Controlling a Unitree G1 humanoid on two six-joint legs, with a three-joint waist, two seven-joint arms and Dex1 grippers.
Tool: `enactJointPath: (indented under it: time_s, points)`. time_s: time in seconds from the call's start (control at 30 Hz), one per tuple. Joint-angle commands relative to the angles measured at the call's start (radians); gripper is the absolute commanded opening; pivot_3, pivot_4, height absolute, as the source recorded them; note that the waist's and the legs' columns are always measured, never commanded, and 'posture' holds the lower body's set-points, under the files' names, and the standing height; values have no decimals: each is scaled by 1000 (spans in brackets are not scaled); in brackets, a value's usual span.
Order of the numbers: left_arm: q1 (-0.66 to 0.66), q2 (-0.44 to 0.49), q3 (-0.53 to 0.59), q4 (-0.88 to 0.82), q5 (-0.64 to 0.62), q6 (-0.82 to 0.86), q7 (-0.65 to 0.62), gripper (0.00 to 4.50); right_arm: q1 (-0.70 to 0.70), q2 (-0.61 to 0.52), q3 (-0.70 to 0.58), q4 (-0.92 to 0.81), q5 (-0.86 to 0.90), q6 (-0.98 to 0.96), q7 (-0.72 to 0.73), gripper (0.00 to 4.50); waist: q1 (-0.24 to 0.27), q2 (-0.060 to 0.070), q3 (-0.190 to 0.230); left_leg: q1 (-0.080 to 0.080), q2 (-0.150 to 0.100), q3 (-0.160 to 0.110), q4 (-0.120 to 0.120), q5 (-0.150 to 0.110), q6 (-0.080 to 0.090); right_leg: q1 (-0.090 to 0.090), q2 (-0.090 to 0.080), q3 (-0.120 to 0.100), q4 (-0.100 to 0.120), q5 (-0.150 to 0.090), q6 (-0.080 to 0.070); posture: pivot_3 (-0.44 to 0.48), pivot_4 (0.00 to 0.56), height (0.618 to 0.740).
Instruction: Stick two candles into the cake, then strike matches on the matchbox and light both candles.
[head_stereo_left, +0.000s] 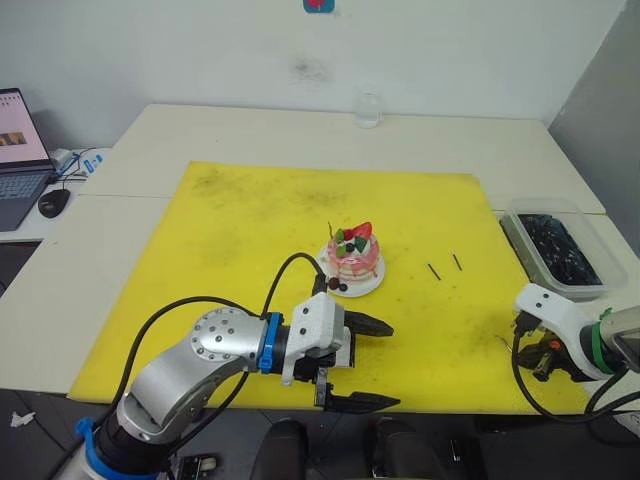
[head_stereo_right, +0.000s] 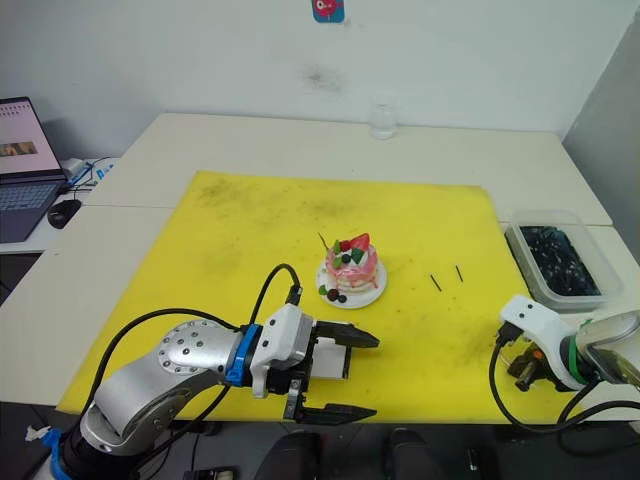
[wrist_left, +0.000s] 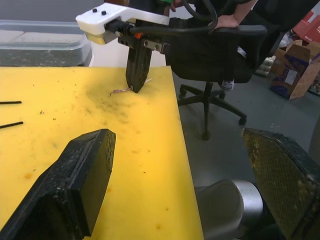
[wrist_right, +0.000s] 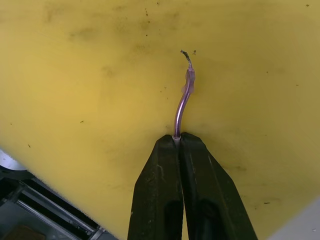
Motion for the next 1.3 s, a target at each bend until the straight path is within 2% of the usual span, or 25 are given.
enactJointPath:
  time_s: [0.03,0.17,0.3,0.4,0.5,0.6,0.77,0.9,1.3]
  points:
    - [-15,2,44,-20,-42,23,10,4500,-51,-33,-101,-8,70,37,64,36,0,1,0,0,0,0,0,0,0,0,0,0,0,0,0,0,150,740]
    - [-3,11,128,-37,-137,90,46,4500,-169,28,-191,6,134,50,71,36,-3,1,0,0,0,0,0,0,0,0,0,0,0,0,0,0,150,740]
    - [30,12,245,-40,-238,151,121,4500,-311,283,-242,-13,112,-7,-99,36,-6,-1,0,0,0,0,0,0,0,0,0,0,0,0,0,0,150,740]
    - [64,21,321,-45,-268,170,176,4500,-326,517,-226,-66,50,-143,-257,36,-6,-1,0,0,0,-1,-1,0,0,0,1,0,0,0,0,0,150,740]
    - [116,30,403,-46,-295,180,227,4500,-301,779,-138,-59,-71,-394,-410,36,-10,0,0,-2,1,-1,0,0,0,-2,3,0,0,0,0,0,150,740]
    - [133,38,442,-19,-314,183,234,4500,-281,910,-51,-8,-193,-594,-482,36,-12,0,1,-2,1,-1,-1,0,0,-2,3,0,0,0,0,0,150,740]
    - [119,48,485,30,-360,197,230,4500,-234,1021,55,84,-327,-846,-517,36,-13,0,0,-2,0,1,1,0,0,-1,-1,1,0,1,2,0,150,740]
    - [95,60,489,62,-388,211,221,4500,-184,1055,109,144,-392,-976,-502,36,-13,0,0,-1,0,0,0,0,0,-1,-1,0,1,1,1,0,150,740]
    - [28,82,468,88,-414,249,208,4500,-146,1130,165,236,-439,-1117,-474,36,-18,0,0,0,2,0,0,0,0,-1,-1,1,1,1,1,0,150,740]
